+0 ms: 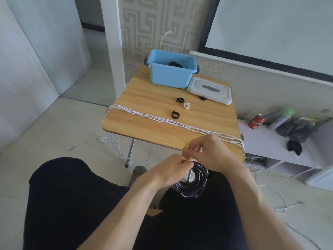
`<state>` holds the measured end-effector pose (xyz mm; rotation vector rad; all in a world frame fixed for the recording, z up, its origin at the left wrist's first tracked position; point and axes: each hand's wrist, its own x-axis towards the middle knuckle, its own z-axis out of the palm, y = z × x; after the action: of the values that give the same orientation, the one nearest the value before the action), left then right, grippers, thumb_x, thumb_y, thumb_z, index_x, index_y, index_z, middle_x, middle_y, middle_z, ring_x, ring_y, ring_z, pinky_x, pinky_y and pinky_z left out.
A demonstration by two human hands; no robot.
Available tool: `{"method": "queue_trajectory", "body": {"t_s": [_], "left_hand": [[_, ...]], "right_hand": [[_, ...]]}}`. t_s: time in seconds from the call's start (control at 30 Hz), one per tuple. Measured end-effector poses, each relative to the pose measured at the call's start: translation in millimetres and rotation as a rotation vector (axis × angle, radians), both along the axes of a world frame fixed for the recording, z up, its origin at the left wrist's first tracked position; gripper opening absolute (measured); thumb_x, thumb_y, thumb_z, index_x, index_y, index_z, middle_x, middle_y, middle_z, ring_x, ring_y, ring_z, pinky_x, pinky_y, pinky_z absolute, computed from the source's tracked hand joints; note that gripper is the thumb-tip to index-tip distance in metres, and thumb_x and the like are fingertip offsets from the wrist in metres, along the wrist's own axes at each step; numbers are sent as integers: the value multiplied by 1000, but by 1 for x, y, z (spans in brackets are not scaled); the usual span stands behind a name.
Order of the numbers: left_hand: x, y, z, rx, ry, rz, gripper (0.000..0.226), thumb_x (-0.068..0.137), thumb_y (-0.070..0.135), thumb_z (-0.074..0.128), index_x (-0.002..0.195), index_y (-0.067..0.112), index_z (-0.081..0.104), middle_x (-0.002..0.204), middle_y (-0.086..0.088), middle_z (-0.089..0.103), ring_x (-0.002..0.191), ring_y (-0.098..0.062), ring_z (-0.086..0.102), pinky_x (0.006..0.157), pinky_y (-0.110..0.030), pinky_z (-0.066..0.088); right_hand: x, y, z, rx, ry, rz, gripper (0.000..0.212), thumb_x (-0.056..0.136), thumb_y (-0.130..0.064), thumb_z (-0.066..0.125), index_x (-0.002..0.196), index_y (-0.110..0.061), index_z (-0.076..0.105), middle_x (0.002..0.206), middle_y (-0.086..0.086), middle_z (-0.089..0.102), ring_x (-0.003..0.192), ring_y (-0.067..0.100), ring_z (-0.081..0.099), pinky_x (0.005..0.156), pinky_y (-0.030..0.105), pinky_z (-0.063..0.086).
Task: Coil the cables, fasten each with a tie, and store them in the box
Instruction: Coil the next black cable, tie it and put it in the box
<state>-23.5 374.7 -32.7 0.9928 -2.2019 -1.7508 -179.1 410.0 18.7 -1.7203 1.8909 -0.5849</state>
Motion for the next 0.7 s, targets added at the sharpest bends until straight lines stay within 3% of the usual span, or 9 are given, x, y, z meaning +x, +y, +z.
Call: {"method": "queue_trajectory", "body": {"t_s": [0.1, 0.2, 0.27, 0.33, 0.43, 0.53, 0.63, 0.7], "left_hand": [[2, -1, 1, -10, 56, 45, 39, 100, 33, 36, 67, 13, 39, 64, -4, 38, 57, -15, 32, 64, -36, 29], [5, -2, -3, -38, 105, 97, 40, 102, 29, 34, 65, 13, 39, 62, -5, 36, 58, -18, 31, 61, -37, 27], [7, -3, -7, -66, 135, 149, 45, 106, 23, 31, 64, 10, 41, 59, -7, 34, 56, -19, 30, 59, -36, 27], [10, -5, -13, -80, 135, 182, 48, 108, 22, 31, 66, 4, 46, 60, -7, 39, 53, -17, 33, 57, -33, 31], [14, -10, -15, -66, 167, 240, 47, 108, 22, 34, 69, 2, 53, 59, -1, 47, 53, -11, 40, 59, -22, 35], [16, -14, -14, -22, 147, 234, 47, 107, 23, 36, 68, 11, 59, 59, 6, 54, 56, -9, 47, 64, -25, 41], [24, -16, -15, 117, 147, 195, 45, 109, 24, 36, 78, 13, 67, 68, 1, 62, 64, -11, 52, 68, -22, 45], [27, -18, -16, 144, 154, 211, 46, 109, 25, 36, 79, 11, 67, 71, -4, 62, 68, -13, 53, 72, -25, 45]], "right_hand": [[2, 1, -10, -138, -5, -39, 22, 87, -25, 79, 66, -21, 76, 72, -8, 66, 78, 8, 58, 70, 27, 47], [8, 4, -20, -239, -76, -87, 14, 86, -26, 80, 73, -25, 77, 81, -10, 65, 84, 7, 59, 75, 27, 48], [8, 4, -24, -153, -150, -116, 7, 87, -33, 78, 88, -28, 73, 97, -10, 62, 87, 4, 62, 77, 22, 51], [2, 5, -24, 57, -240, -93, 27, 90, -40, 73, 114, -31, 67, 109, -12, 65, 94, 3, 67, 88, 30, 56], [0, 11, -25, 155, -335, -27, 25, 95, -34, 69, 119, -29, 71, 100, -7, 77, 88, 12, 74, 92, 43, 58], [4, 15, -31, 66, -257, -55, 19, 93, -29, 72, 109, -37, 78, 90, -10, 77, 81, 6, 72, 80, 34, 59], [9, 15, -38, -10, -143, -46, 16, 87, -33, 78, 102, -40, 78, 103, -16, 67, 84, -4, 62, 69, 12, 47], [13, 15, -41, -36, -168, -37, 17, 83, -31, 82, 99, -35, 80, 103, -12, 62, 80, 0, 59, 68, 12, 45]]}}
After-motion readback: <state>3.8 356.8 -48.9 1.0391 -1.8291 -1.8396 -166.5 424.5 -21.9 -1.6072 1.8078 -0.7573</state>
